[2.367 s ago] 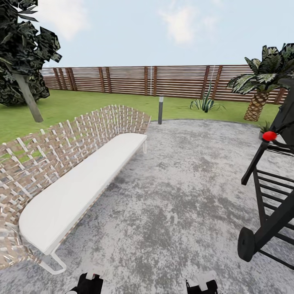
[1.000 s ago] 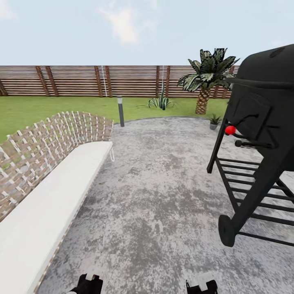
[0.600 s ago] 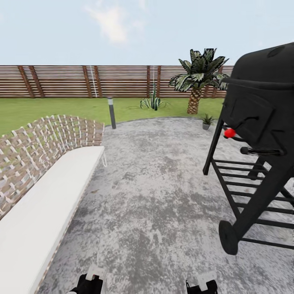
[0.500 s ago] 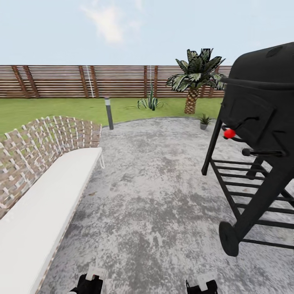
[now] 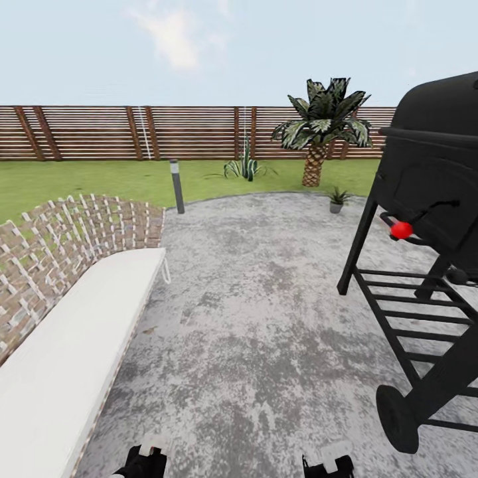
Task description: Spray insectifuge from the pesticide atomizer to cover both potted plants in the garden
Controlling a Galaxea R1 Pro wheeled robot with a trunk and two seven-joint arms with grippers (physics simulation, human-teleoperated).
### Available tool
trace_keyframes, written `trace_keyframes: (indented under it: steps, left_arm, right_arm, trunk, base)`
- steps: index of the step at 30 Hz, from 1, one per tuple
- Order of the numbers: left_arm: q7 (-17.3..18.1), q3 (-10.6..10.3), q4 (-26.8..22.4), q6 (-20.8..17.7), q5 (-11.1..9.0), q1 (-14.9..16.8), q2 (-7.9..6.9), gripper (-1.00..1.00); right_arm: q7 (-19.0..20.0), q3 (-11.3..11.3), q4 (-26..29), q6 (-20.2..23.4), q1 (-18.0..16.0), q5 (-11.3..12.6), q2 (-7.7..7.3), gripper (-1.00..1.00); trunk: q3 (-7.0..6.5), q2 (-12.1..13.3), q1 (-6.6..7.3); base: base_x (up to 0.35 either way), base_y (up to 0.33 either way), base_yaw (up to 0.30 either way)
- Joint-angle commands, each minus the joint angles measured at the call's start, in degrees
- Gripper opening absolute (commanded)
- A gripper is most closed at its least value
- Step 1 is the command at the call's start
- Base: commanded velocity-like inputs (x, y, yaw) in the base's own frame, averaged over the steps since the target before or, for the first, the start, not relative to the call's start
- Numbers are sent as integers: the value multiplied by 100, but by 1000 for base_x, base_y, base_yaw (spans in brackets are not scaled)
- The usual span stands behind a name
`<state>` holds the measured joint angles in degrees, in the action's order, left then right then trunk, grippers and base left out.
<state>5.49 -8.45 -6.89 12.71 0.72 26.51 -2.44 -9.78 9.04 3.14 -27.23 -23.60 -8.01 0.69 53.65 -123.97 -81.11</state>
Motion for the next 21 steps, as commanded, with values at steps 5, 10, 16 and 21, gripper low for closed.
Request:
trace_keyframes:
  steps: [5, 10, 16, 21]
  left_arm:
    - [5, -23, 4, 21, 7, 3, -2, -100]
    - [5, -23, 4, 21, 7, 3, -2, -100]
    - [5, -25, 4, 21, 7, 3, -2, -100]
    - [5, -22, 6, 21, 7, 3, -2, -100]
  right_arm:
    - [-65, 19, -6, -2, -4, -60, 1, 100]
    - [-61, 19, -6, -2, -4, -60, 1, 100]
    - [-61, 19, -7, -2, -4, -60, 1, 100]
    - [-59, 19, -6, -2, -4, -60, 1, 100]
  trunk:
    - [5, -2, -2]
    - [5, -2, -2]
    - [5, -2, -2]
    - [5, -2, -2]
  base:
    - [331, 3, 0]
    - [333, 0, 0]
    - [333, 0, 0]
    - [334, 0, 0]
